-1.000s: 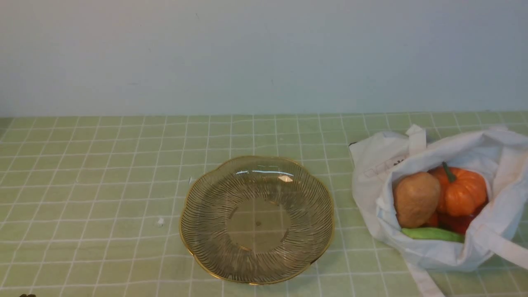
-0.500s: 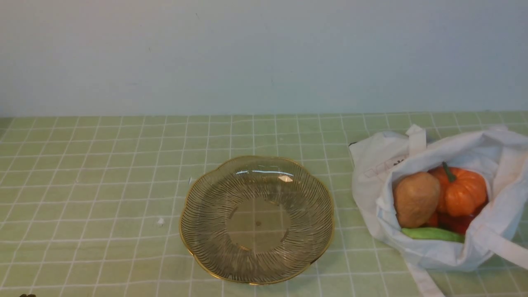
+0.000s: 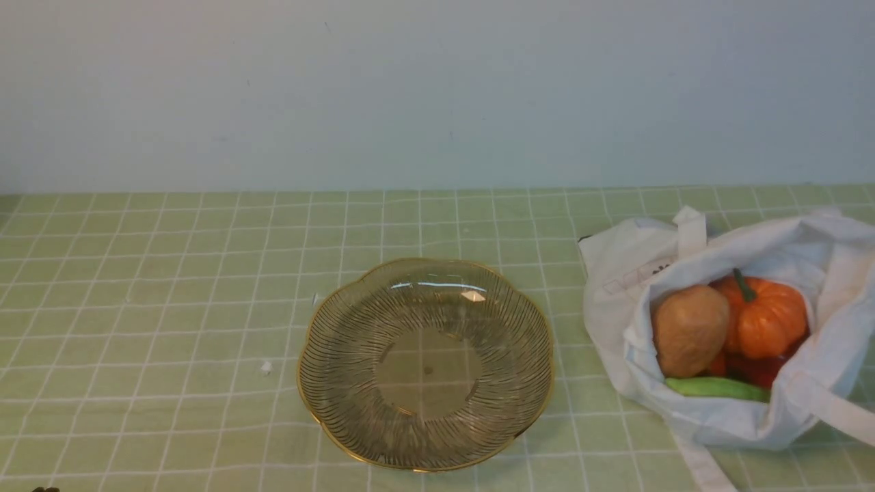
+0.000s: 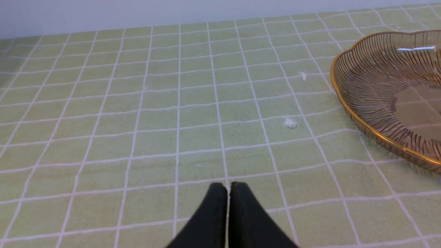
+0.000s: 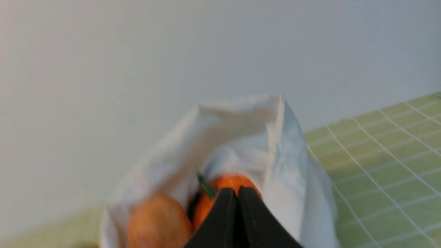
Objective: Take vegetables from bag on green coffee tablecloth place on plate.
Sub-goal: 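Reach into the bag and grasp the item inside with the right gripper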
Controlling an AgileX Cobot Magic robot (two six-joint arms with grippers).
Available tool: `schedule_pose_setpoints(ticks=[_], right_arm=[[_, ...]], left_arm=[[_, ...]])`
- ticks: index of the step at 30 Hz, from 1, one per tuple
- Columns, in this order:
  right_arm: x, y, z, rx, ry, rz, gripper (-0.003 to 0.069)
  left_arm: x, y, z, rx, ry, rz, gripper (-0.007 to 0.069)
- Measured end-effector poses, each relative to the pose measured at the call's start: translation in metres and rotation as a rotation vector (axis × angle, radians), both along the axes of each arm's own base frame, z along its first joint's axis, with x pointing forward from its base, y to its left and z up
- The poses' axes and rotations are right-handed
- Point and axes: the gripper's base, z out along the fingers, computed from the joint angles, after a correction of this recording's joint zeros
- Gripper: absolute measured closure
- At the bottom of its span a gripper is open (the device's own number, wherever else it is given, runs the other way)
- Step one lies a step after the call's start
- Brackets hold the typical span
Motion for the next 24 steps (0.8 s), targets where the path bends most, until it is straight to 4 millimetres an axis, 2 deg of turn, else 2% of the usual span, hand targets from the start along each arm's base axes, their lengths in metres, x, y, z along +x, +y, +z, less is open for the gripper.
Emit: schedule_pose_setpoints(ticks=[1,5,12,15,17,19,21,24], right_arm=[[-0.001,-0.002,0.005,0.111,-0.061,-0.013,0.0675],[-0.002,-0.007,0.012,0.268,-0.150,-0.045,0.0675],[-0.003,-0.010,0.015,0.319,-0.195,-0.068,0.0675],[-0.005,-0.012,0.023,0.342,-0.244,-0.075,0.0675],[-0.010,-0.010,0.045,0.308,-0.284,-0.049,0.0675],[-0.015,-0.005,0.080,0.225,-0.303,-0.015,0.0675],[-0.003,0.001,0.107,0.117,-0.169,0.026,0.0675],[0.020,0.006,0.124,0.012,0.069,0.074,0.0675]], left_arm=[[0.000,0.000,0.000,0.000,0.000,0.000,0.0629],[0.000,0.000,0.000,0.000,0.000,0.000,0.0629],[0.000,0.000,0.000,0.000,0.000,0.000,0.0629],[0.000,0.000,0.000,0.000,0.000,0.000,0.0629],[0.000,0.000,0.000,0.000,0.000,0.000,0.0629],[0.000,0.000,0.000,0.000,0.000,0.000,0.0629],[0.000,0.000,0.000,0.000,0.000,0.000,0.0629],[0.000,0.000,0.000,0.000,0.000,0.000,0.0629]])
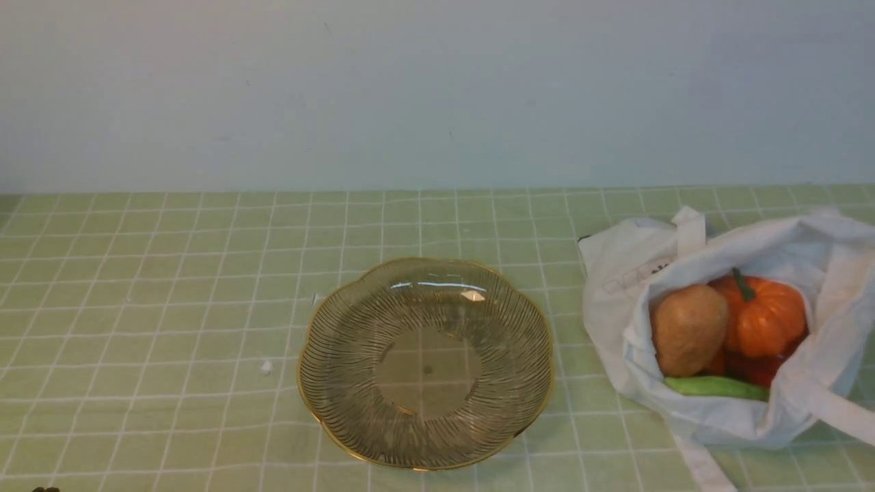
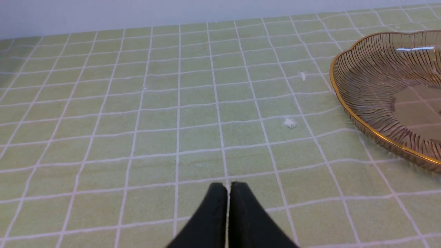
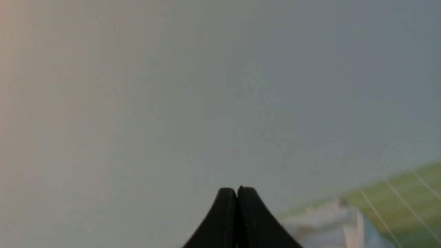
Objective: Take vegetables from bag on green coffee tablecloth place on plate.
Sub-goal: 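Reach into the bag and grasp the item inside with the right gripper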
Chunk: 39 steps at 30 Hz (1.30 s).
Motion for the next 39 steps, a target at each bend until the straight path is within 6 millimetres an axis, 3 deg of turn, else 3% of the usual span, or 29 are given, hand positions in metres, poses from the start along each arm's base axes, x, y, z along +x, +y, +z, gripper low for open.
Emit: schedule_pose_setpoints(ticks=[4,8,9,14,19,23,28,29,34,39], right_arm=[[0.039,0.004,-0.001,-0.112,0.344,0.079,0.0675],[0.078,0.008,-0.014,-0.188,0.616,0.193,0.0675],[0.096,0.010,-0.022,-0.204,0.693,0.247,0.0675],[0.139,0.024,-0.039,-0.253,0.773,0.435,0.0674],[0.159,0.044,-0.052,-0.304,0.790,0.533,0.0651],[0.169,0.052,-0.060,-0.345,0.785,0.542,0.0576],[0.179,0.053,-0.065,-0.384,0.746,0.502,0.0386],[0.183,0.053,-0.067,-0.385,0.738,0.488,0.0312],[0.193,0.053,-0.081,-0.384,0.772,0.480,0.0100],[0.198,0.054,-0.095,-0.376,0.822,0.489,0.0046]], left_arm=[[0.000,0.000,0.000,0.000,0.000,0.000,0.0629],[0.000,0.000,0.000,0.000,0.000,0.000,0.0629],[0.000,0.000,0.000,0.000,0.000,0.000,0.0629],[0.000,0.000,0.000,0.000,0.000,0.000,0.0629],[0.000,0.000,0.000,0.000,0.000,0.000,0.0629],[0.000,0.000,0.000,0.000,0.000,0.000,0.0629],[0.000,0.000,0.000,0.000,0.000,0.000,0.0629],[0.000,0.000,0.000,0.000,0.000,0.000,0.0629],[0.000,0.000,0.000,0.000,0.000,0.000,0.0629],[0.000,0.000,0.000,0.000,0.000,0.000,0.0629]])
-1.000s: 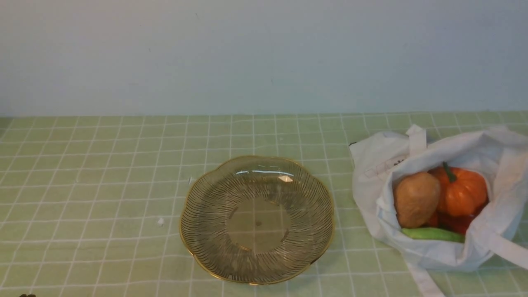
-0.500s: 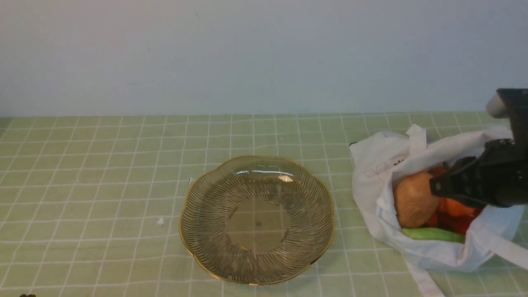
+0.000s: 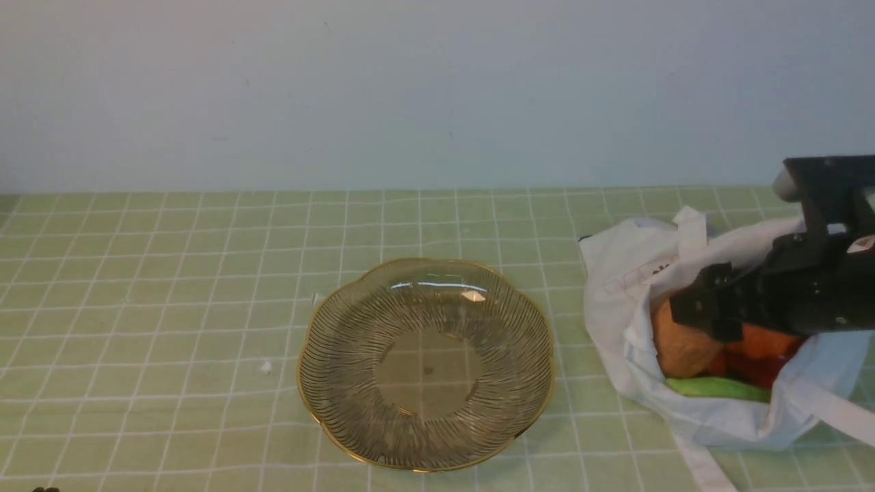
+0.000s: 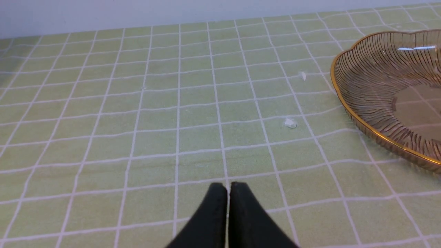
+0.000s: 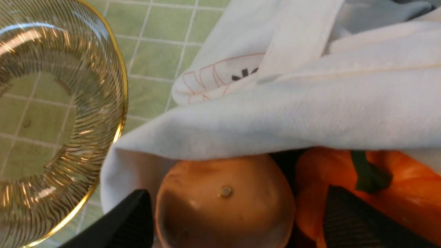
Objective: Take vegetables from bag on green coffee tablecloth place on plate.
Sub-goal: 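Reach into the bag and grasp the item inside with the right gripper, then take the potato out of the bag and place it in the dish with the right gripper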
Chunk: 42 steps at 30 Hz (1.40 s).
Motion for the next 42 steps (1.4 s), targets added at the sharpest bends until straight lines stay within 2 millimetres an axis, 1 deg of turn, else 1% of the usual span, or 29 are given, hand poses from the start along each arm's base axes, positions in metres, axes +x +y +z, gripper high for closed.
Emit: schedule_pose_setpoints(ticks=[5,7,9,10,11,15,17,18,19,20,23,26,27,28,30,32,34,35,36,38,39,40,41,42], right_arm=[[0.005,0.003,-0.011,0.004,0.033,0.001,0.0051],[0.006,0.003,-0.014,0.005,0.045,0.000,0.0082],[0.007,0.003,-0.015,0.004,0.049,0.001,0.0135],[0.007,0.003,-0.015,0.004,0.049,0.001,0.0163],[0.007,0.003,-0.016,0.000,0.049,0.004,0.0175],[0.001,0.001,-0.008,-0.019,0.066,0.042,0.0172],[-0.006,-0.002,0.003,-0.019,0.075,0.057,0.0172],[-0.011,-0.004,0.013,-0.019,0.077,0.062,0.0172],[-0.013,-0.005,0.014,-0.019,0.077,0.062,0.0172],[-0.021,-0.008,0.025,-0.014,0.080,0.061,0.0172],[-0.041,-0.010,0.050,0.020,0.076,0.051,0.0172],[-0.064,-0.008,0.081,0.098,0.020,0.056,0.0172],[-0.066,-0.007,0.083,0.112,0.016,0.056,0.0172],[-0.072,-0.004,0.095,0.165,-0.024,0.068,0.0172],[-0.076,0.001,0.107,0.233,-0.070,0.094,0.0172],[-0.072,0.015,0.118,0.333,-0.125,0.181,0.0172],[-0.068,0.023,0.118,0.354,-0.127,0.219,0.0172],[-0.061,0.036,0.116,0.384,-0.133,0.276,0.0172],[-0.057,0.045,0.115,0.397,-0.138,0.309,0.0172],[-0.045,0.067,0.107,0.390,-0.138,0.365,0.0172],[-0.035,0.085,0.097,0.370,-0.135,0.388,0.0172],[-0.028,0.098,0.089,0.354,-0.132,0.395,0.0172],[-0.023,0.105,0.084,0.344,-0.133,0.396,0.0172],[-0.016,0.117,0.073,0.329,-0.117,0.399,0.0172]], left_arm=[[0.000,0.000,0.000,0.000,0.000,0.000,0.0629],[0.000,0.000,0.000,0.000,0.000,0.000,0.0629],[0.000,0.000,0.000,0.000,0.000,0.000,0.0629],[0.000,0.000,0.000,0.000,0.000,0.000,0.0629],[0.000,0.000,0.000,0.000,0.000,0.000,0.0629],[0.000,0.000,0.000,0.000,0.000,0.000,0.0629],[0.000,0.000,0.000,0.000,0.000,0.000,0.0629],[0.000,0.000,0.000,0.000,0.000,0.000,0.0629],[0.000,0.000,0.000,0.000,0.000,0.000,0.0629],[0.000,0.000,0.000,0.000,0.000,0.000,0.0629],[0.000,0.000,0.000,0.000,0.000,0.000,0.0629],[0.000,0.000,0.000,0.000,0.000,0.000,0.0629],[0.000,0.000,0.000,0.000,0.000,0.000,0.0629],[0.000,0.000,0.000,0.000,0.000,0.000,0.0629],[0.000,0.000,0.000,0.000,0.000,0.000,0.0629],[0.000,0.000,0.000,0.000,0.000,0.000,0.0629],[0.000,0.000,0.000,0.000,0.000,0.000,0.0629],[0.000,0.000,0.000,0.000,0.000,0.000,0.0629],[0.000,0.000,0.000,0.000,0.000,0.000,0.0629],[0.000,0.000,0.000,0.000,0.000,0.000,0.0629],[0.000,0.000,0.000,0.000,0.000,0.000,0.0629],[0.000,0.000,0.000,0.000,0.000,0.000,0.0629],[0.000,0.000,0.000,0.000,0.000,0.000,0.0629],[0.000,0.000,0.000,0.000,0.000,0.000,0.0629]])
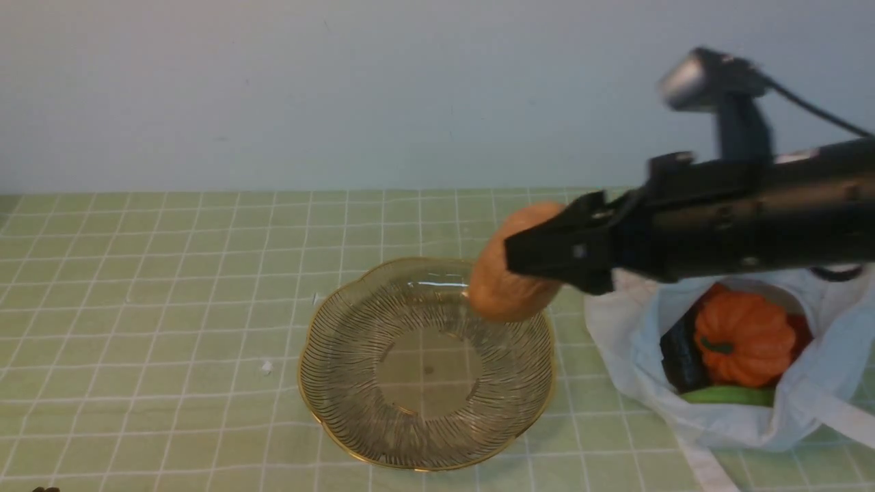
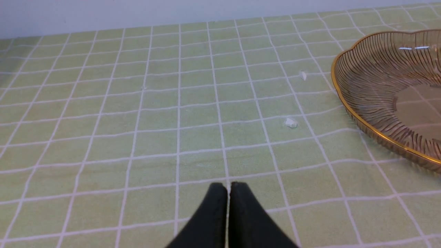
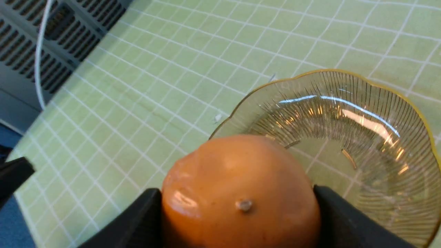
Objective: Take vegetables from bag on green coffee tablecloth place on plate.
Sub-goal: 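Take the potato out of the bag and place it in the dish with the right gripper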
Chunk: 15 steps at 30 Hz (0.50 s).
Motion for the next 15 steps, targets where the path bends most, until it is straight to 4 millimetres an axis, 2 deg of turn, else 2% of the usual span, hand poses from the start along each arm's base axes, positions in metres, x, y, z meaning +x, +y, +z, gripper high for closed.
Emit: schedule_pose_setpoints(ticks=[1,5,9,11,15], right_arm=[[0.010,0.013,-0.011,-0.021,-0.001,-0.013,0.0172],[0.033,0.042,-0.047,-0.071,0.033,-0.025,0.0172],[0.051,0.054,-0.070,-0.100,0.062,-0.037,0.0172],[0.055,0.057,-0.076,-0.105,0.075,-0.039,0.0160],[0.057,0.061,-0.089,-0.114,0.133,-0.022,0.0065]], left_arm=[[0.000,0.000,0.000,0.000,0.000,0.000,0.0629],[0.000,0.000,0.000,0.000,0.000,0.000,0.0629],[0.000,0.000,0.000,0.000,0.000,0.000,0.0629],[0.000,0.000,0.000,0.000,0.000,0.000,0.0629],[0.000,0.000,0.000,0.000,0.000,0.000,0.0629]])
